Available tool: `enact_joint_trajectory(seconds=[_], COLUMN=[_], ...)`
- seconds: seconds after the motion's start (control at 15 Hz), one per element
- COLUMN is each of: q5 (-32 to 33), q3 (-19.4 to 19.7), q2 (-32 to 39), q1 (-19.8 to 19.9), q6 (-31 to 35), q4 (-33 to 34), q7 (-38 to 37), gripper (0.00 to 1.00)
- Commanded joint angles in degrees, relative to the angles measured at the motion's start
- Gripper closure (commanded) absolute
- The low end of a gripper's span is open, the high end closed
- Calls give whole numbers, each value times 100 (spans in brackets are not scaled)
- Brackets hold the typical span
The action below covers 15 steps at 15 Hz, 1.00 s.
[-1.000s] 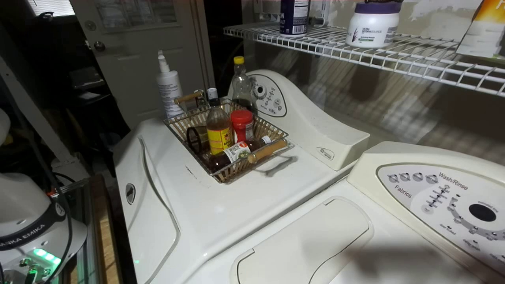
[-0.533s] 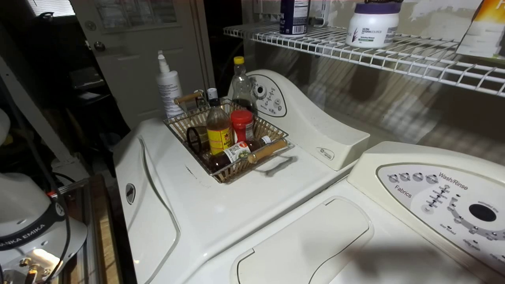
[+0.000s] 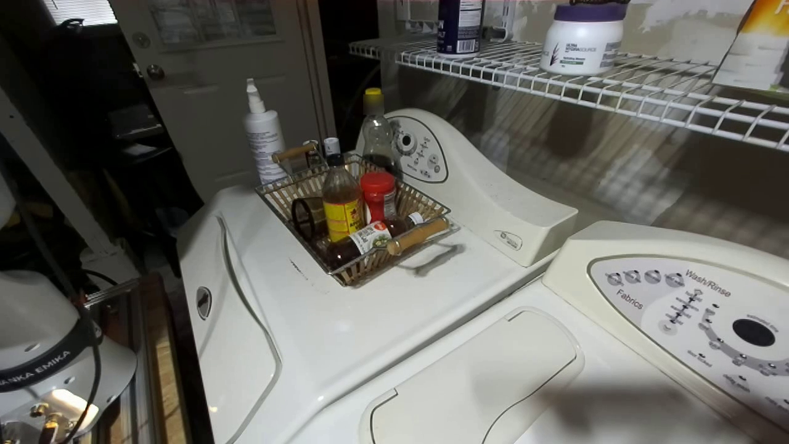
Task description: Close the lid on the black and white container on the left side of the bottom shelf.
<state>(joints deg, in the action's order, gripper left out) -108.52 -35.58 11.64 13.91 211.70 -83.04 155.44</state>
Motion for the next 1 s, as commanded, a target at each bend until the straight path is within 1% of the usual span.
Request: enact_joint_trajectory(seconds=[0.0, 0.2, 0.33, 0.4, 0.47, 0.73, 0.8, 0.87, 0.93], q5=[-123, 334, 598, 698, 469, 584, 569, 817, 1032], q3=[-177, -306, -395, -396, -300, -333, -363, -414, -452], q2=[-222, -315, -444, -474, -218, -335, -442, -566, -662], q1=[288, 356, 452, 466, 279, 342, 384, 412, 421], q6=[-239, -274, -357, -432, -191, -294, -554, -703, -833], q4=[-200, -503, -827, -842, -493, -676, -843, -1197, -1474], q7=[246, 116, 109, 104, 11, 10, 203, 296, 69], gripper=[0, 0, 0, 0, 0, 0, 0, 0, 0])
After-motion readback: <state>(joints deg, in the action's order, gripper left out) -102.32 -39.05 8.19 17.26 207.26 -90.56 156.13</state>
